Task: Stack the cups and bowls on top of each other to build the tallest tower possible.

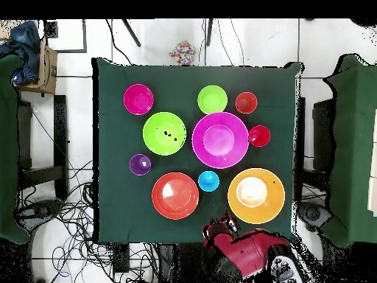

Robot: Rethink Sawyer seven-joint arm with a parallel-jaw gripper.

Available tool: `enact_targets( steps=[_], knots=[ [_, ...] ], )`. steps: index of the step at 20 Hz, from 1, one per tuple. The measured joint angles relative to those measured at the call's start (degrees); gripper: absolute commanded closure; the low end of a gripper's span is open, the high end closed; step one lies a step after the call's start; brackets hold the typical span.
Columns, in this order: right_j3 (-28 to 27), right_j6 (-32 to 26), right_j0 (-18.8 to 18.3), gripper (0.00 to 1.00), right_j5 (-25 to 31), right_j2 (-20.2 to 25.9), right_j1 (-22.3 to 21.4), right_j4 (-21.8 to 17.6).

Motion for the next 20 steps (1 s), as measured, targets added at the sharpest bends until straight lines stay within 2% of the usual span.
enact_targets(
  steps=[5, 6, 12, 14, 20],
  knots=[
    [0.3, 0.0, -4.2, 0.00, 0.7, 3.0, -2.2, 0.0],
    [0.6, 0.0, -6.6, 0.00, 1.6, 4.9, -3.5, 0.0],
    [0.9, 0.0, -11.1, 0.00, 5.0, 9.0, -6.8, 0.5],
    [0.9, 0.0, -11.7, 0.00, 6.0, 9.9, -7.5, 0.5],
    [0.9, 0.0, -10.4, 0.00, 6.3, 10.7, -8.2, 0.5]
  ],
)
